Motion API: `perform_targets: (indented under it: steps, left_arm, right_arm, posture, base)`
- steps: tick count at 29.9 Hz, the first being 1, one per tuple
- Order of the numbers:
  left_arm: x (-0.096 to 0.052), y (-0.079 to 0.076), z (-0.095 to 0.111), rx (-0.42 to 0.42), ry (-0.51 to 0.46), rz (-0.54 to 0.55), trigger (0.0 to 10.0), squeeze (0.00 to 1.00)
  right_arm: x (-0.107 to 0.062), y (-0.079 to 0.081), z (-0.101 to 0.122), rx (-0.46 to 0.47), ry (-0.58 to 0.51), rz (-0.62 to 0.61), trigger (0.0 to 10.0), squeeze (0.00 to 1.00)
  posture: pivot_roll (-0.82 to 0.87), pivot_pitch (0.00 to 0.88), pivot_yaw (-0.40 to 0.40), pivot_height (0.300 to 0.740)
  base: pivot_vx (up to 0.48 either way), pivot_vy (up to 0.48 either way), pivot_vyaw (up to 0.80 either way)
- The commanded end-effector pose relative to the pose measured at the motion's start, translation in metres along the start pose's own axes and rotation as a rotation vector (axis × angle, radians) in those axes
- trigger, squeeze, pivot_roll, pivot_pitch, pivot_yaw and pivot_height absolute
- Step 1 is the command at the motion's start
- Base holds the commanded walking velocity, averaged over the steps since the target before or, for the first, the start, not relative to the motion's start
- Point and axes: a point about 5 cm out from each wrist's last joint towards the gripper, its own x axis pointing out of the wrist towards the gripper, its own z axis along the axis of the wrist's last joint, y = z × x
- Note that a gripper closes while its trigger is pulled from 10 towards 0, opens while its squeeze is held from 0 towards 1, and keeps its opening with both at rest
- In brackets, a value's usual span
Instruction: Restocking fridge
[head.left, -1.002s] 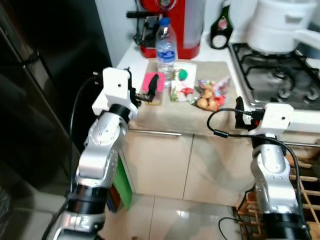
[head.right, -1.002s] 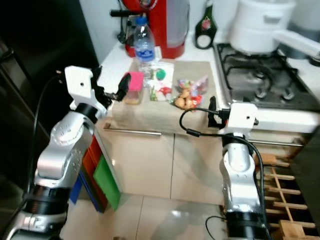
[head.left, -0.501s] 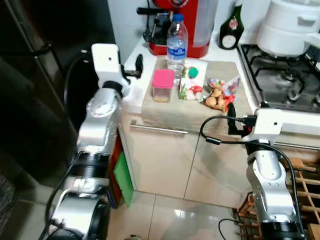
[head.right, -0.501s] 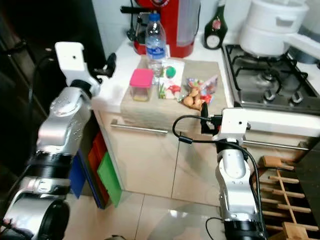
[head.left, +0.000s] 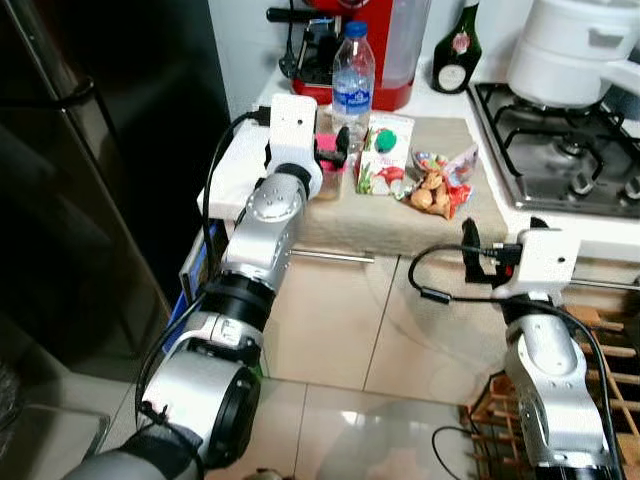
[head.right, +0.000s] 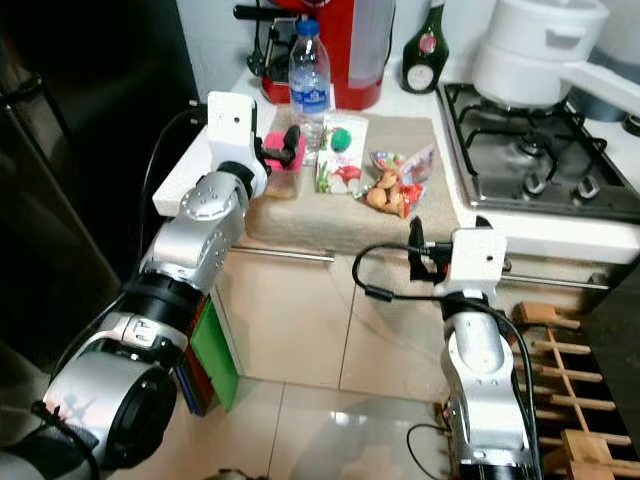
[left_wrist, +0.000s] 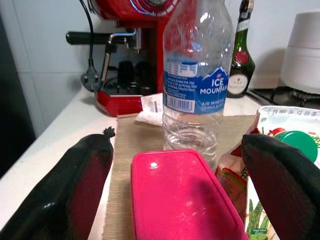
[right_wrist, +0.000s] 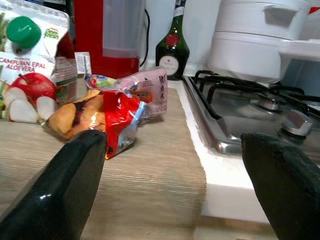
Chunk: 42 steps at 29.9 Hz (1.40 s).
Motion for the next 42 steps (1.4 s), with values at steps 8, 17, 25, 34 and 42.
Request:
perform_targets:
  steps: [8, 17, 25, 34, 42]
  left_arm:
    - [0.001, -0.029, 0.003, 0.055, 0.004, -0.034, 10.0, 0.0]
    - [-0.001, -0.036, -0.006, 0.085, 0.059, -0.004, 10.0, 0.0]
    - [-0.002, -0.029, -0.012, 0.093, 0.102, 0.062, 10.0, 0.0]
    - [-0.003, -0.034, -0.016, 0.067, 0.127, 0.047, 10.0, 0.0]
    - [-0.004, -0.034, -0.025, 0.024, 0.182, 0.068, 10.0, 0.0]
  right_arm:
    - [-0.002, 0.0, 0.004, -0.008, 0.005, 0.004, 10.0, 0.0]
    - [-0.002, 0.001, 0.004, -0.006, 0.012, 0.007, 10.0, 0.0]
    - [-0.002, 0.001, 0.003, -0.006, 0.015, 0.01, 10.0, 0.0]
    - [0.0, 0.002, 0.003, -0.007, 0.016, 0.018, 10.0, 0.0]
    - [0.0, 0.002, 0.003, -0.008, 0.016, 0.021, 10.0, 0.0]
  posture:
    - [-0.15, 0.01, 0.039, 0.74]
    - [-0.15, 0.005, 0.041, 0.74]
    - [-0.15, 0.001, 0.037, 0.74]
    - [-0.15, 0.0, 0.033, 0.74]
    - [-0.15, 0.0, 0.031, 0.74]
  base:
    - [0.0, 0.0, 0.0]
    - [0.0, 0.0, 0.0]
    - [0.0, 0.0, 0.0]
    - [0.0, 0.0, 0.0]
    - [0.0, 0.0, 0.0]
